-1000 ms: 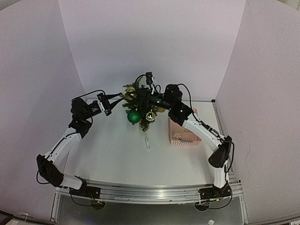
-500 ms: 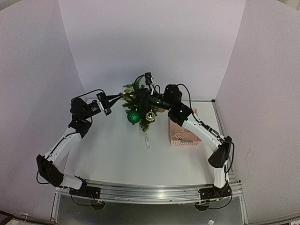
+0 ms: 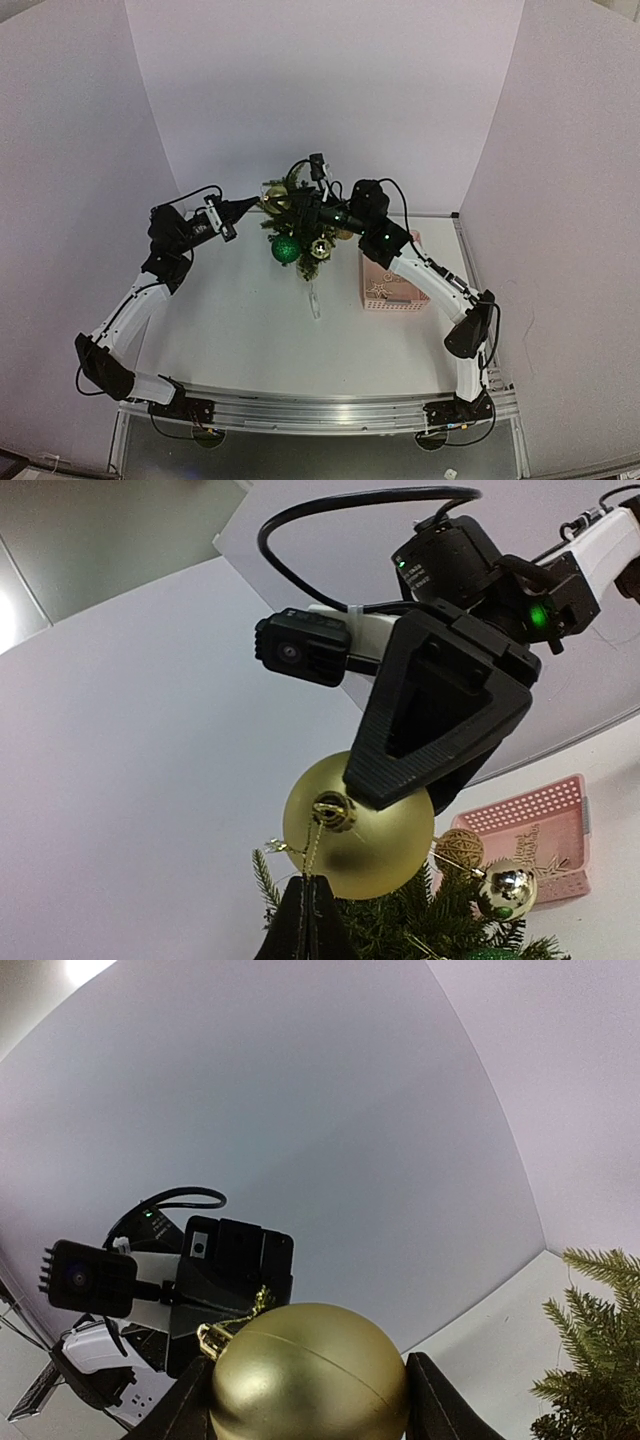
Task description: Decorate the small christmas tree
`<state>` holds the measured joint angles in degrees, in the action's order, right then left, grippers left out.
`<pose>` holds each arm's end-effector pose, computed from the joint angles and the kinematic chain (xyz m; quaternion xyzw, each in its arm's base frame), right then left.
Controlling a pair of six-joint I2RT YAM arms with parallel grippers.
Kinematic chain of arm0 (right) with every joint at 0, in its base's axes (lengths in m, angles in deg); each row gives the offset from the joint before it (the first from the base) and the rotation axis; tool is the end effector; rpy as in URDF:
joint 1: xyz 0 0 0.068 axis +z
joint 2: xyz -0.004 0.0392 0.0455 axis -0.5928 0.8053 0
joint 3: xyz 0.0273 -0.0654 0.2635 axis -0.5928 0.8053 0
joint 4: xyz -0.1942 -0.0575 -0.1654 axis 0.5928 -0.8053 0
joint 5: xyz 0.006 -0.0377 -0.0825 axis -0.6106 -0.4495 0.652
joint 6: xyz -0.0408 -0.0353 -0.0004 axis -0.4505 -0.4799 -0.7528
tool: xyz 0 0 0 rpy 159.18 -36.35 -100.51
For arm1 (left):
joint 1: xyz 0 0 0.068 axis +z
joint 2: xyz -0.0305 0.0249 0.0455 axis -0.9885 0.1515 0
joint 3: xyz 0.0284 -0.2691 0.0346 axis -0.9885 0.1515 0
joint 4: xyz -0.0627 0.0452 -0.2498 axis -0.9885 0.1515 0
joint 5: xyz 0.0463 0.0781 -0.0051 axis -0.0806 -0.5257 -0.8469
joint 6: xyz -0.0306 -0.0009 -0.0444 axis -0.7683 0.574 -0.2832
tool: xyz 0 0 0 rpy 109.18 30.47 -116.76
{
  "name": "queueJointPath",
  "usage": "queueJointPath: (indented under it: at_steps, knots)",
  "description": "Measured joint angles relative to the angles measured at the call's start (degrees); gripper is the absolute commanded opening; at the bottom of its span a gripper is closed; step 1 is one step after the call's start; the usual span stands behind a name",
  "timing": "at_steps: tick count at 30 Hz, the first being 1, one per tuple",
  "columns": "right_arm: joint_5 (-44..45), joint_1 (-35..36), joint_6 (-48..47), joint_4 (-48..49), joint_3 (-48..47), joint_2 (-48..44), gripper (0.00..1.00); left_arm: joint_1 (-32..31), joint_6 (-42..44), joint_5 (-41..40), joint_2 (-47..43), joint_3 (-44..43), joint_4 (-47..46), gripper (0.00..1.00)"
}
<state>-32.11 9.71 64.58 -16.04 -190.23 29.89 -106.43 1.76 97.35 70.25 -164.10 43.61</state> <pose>0.3186 0.3526 0.4670 -0.2499 0.5754 0.5830 0.5162 0.2687 -0.1511 0.4548 0.5041 0.3549 -0.1536 0.7722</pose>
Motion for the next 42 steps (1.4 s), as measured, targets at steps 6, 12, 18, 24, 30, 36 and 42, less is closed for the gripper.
queueJointPath:
  at_steps: [6, 12, 18, 24, 30, 36, 42]
  knots:
    - [0.3, 0.0, 0.0, -0.9, 0.2, 0.0, 0.63, -0.3, -0.8, -4.6, -0.9, -4.0, 10.6, 0.0]
    - [0.7, 0.0, -0.9, -1.4, 1.3, 0.0, 0.76, -0.4, 2.4, -9.4, -1.1, -10.5, 26.4, 0.0]
    - [1.3, 0.0, -2.0, -2.1, 4.0, 0.0, 0.77, -0.3, 7.9, -17.1, -0.2, -17.9, 43.1, 0.0]
    - [1.6, 0.0, -3.3, -2.7, 5.2, -0.5, 0.77, -0.3, 14.8, -25.8, 6.6, -27.0, 58.3, 0.0]
    - [3.2, 0.0, -5.6, -3.0, 9.1, -3.8, 0.77, -0.3, 18.5, -32.3, 14.6, -30.6, 66.9, 0.0]
    - [5.0, 0.0, -7.4, -3.1, 12.1, -7.9, 0.77, 0.0, 18.9, -35.2, 19.2, -33.8, 69.3, 0.0]
    - [6.4, 0.0, -8.4, -3.0, 13.4, -10.6, 0.77, 2.0, 17.5, -35.9, 22.3, -39.5, 70.3, 0.0]
